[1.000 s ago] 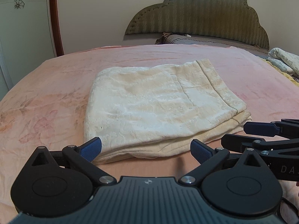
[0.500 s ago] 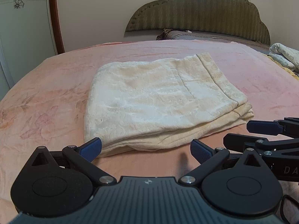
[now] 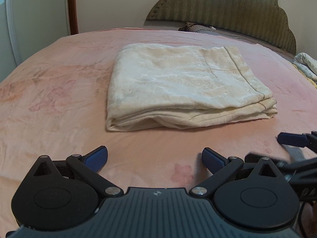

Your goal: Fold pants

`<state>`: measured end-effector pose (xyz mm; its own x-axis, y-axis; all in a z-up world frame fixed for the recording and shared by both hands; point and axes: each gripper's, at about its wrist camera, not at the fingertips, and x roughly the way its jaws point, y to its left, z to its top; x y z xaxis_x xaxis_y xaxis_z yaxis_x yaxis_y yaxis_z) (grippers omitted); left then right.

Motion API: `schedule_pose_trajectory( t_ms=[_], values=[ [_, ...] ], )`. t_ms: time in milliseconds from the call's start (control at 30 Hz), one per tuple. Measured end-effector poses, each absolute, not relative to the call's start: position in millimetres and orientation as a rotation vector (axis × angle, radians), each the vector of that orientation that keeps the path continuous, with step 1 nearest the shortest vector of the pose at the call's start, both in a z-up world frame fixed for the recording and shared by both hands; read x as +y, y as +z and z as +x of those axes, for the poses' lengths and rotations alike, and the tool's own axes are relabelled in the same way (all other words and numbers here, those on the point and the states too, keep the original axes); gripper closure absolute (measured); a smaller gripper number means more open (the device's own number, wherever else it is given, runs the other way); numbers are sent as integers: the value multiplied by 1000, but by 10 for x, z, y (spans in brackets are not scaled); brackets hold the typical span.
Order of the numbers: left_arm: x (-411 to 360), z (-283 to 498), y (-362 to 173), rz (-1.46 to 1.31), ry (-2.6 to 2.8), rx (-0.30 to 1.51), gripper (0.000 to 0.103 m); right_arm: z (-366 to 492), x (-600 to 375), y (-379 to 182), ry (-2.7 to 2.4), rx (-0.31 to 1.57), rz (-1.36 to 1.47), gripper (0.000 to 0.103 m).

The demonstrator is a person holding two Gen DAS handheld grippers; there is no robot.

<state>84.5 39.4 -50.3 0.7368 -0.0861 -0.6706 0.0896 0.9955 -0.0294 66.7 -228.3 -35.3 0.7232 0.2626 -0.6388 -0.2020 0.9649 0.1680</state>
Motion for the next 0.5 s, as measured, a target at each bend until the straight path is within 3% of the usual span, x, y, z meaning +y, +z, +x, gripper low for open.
schedule_pose_trajectory(
  t_ms=[33, 200, 500],
  values=[
    [406, 824, -511, 7, -93, 734, 0, 671, -2238, -397, 242, 737, 60, 0],
    [415, 756, -553, 29, -76, 706, 0, 570, -2030, -498, 181, 688, -82, 0],
    [433, 751, -563, 17, -87, 702, 0, 603, -2103, -511, 199, 705, -29, 0]
  ],
)
